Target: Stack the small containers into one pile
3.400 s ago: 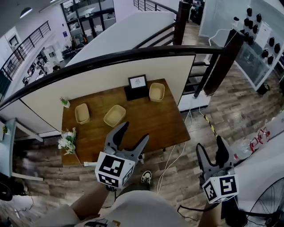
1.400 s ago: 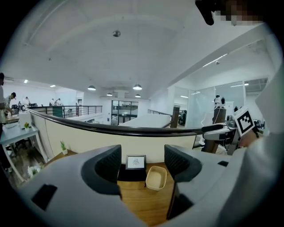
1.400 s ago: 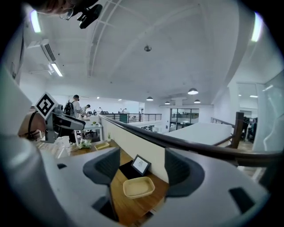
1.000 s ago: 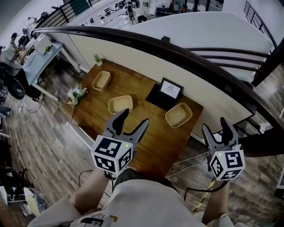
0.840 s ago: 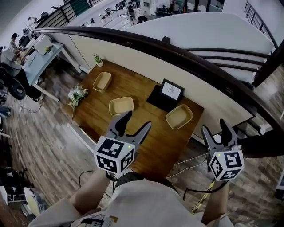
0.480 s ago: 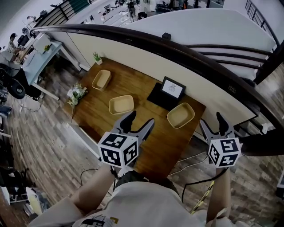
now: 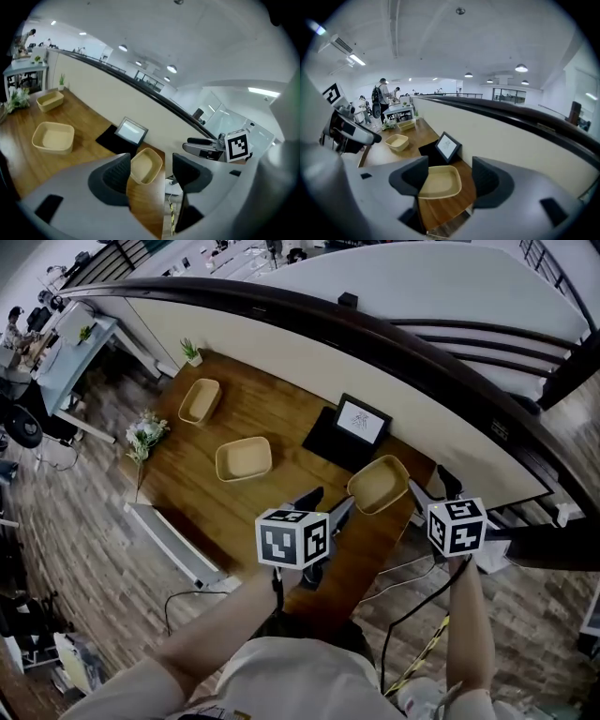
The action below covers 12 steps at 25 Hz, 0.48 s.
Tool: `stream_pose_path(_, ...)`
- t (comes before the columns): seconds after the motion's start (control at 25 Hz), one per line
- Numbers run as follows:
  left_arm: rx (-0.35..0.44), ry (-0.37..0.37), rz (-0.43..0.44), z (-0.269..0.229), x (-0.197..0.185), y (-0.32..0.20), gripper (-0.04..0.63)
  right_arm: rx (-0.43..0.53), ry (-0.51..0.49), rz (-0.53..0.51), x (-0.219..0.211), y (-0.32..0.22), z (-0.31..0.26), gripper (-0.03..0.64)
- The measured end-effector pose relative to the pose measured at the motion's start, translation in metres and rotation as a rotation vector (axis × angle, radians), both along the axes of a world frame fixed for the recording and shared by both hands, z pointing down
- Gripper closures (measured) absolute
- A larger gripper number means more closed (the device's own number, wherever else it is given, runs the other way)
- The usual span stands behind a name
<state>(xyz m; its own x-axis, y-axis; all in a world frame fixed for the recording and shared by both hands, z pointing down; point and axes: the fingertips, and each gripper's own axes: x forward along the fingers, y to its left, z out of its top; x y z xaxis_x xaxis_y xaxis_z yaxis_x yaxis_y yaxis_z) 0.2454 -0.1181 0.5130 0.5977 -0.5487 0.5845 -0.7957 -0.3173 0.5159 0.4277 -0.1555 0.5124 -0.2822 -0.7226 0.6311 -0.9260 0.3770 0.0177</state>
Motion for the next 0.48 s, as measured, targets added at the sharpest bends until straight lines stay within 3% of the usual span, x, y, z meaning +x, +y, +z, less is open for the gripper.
stream_pose_path(0.2, -0.184, 0.024, -0.064, 0.072, 0.017, -0.006, 0.313, -0.078, 0.021, -0.012, 0.005, -0.025, 0.054, 0.330)
stream_pose_path(0.48, -0.368, 0.058, -0.127, 0.151, 0.045, -0.014, 0.311, -0.194, 0.007, 0.015, 0.012, -0.038, 0.123, 0.351)
